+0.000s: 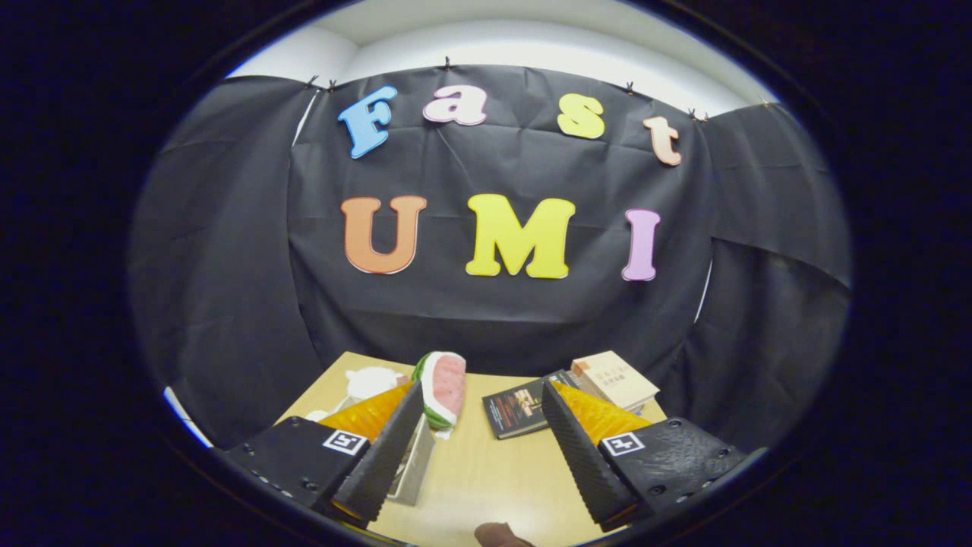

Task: Open the storage box then place both shoes into the box .Put the left shoe in first, then the right shoe, with the right side of both shoes facing outward in a uniform manner.

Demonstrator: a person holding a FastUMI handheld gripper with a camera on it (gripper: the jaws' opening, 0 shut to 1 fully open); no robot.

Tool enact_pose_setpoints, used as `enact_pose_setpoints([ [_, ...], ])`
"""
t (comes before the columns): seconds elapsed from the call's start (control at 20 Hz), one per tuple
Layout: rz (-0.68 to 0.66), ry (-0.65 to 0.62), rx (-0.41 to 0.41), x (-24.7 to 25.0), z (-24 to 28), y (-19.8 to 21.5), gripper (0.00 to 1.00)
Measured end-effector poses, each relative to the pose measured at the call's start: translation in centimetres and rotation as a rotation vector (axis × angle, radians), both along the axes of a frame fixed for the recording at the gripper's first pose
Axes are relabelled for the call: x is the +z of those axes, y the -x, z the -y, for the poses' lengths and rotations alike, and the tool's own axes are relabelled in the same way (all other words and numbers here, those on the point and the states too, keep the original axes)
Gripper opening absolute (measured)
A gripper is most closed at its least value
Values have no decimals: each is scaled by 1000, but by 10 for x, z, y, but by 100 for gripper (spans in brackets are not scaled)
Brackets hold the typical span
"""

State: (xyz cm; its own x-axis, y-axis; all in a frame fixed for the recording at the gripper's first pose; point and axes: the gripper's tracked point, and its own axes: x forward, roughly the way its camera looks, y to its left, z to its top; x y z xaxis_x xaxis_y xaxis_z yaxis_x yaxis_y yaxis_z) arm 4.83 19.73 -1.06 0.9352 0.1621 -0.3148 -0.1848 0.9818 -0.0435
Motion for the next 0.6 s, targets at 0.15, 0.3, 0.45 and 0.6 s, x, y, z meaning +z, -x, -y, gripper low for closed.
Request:
enact_pose_setpoints([
  [0.15, 18, -29, -38, 16, 28, -5, 96],
  [0.3, 14, -63, -61, 22, 50, -6, 96],
  [0.45, 20, -65, -84, 25, 66, -7, 95],
  [0.6, 20, -67, -82, 24, 70, -5, 95],
])
